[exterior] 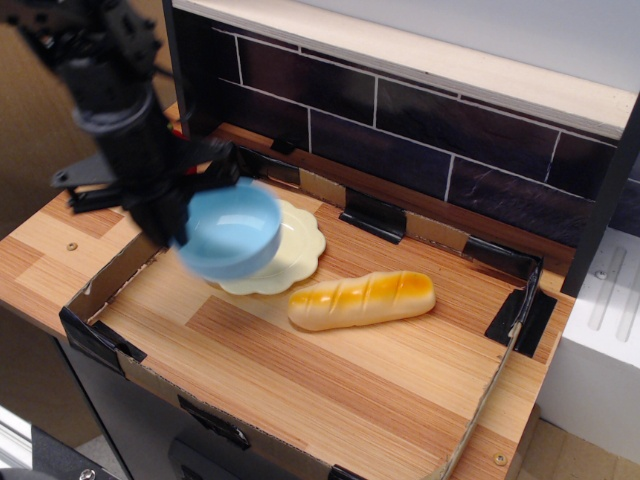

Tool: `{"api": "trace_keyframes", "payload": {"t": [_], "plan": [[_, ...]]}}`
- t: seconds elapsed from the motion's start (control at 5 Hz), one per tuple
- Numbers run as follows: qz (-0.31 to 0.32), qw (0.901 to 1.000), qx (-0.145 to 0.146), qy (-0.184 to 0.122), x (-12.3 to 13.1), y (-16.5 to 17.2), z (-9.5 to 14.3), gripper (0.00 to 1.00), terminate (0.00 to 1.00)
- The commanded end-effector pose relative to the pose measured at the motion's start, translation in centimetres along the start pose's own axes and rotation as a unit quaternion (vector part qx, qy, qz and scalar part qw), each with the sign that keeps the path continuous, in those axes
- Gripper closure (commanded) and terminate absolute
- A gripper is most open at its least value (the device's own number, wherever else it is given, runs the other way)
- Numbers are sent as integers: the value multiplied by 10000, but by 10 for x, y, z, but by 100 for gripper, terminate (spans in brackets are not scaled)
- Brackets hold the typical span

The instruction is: Take bowl off plate

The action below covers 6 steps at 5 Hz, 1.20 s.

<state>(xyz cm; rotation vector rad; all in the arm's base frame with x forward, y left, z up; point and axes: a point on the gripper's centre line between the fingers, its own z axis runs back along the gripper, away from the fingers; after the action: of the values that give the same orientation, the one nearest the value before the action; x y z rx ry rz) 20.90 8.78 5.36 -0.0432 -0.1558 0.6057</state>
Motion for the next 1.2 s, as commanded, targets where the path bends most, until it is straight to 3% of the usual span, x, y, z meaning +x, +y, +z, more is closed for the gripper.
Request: {"api": "trace_keyframes", "payload": {"t": [0.0,0.6,0.8,1.0], "plan": [[-1085,9939,38,197,-21,31,3,100,0],[-1132,9936,47,-9,-15,23,-6,100,0],[-1244,9919,218,-96,-17,21,-14,100,0],[-1450,9886,403,-13,-20,21,-14,0,0]]}}
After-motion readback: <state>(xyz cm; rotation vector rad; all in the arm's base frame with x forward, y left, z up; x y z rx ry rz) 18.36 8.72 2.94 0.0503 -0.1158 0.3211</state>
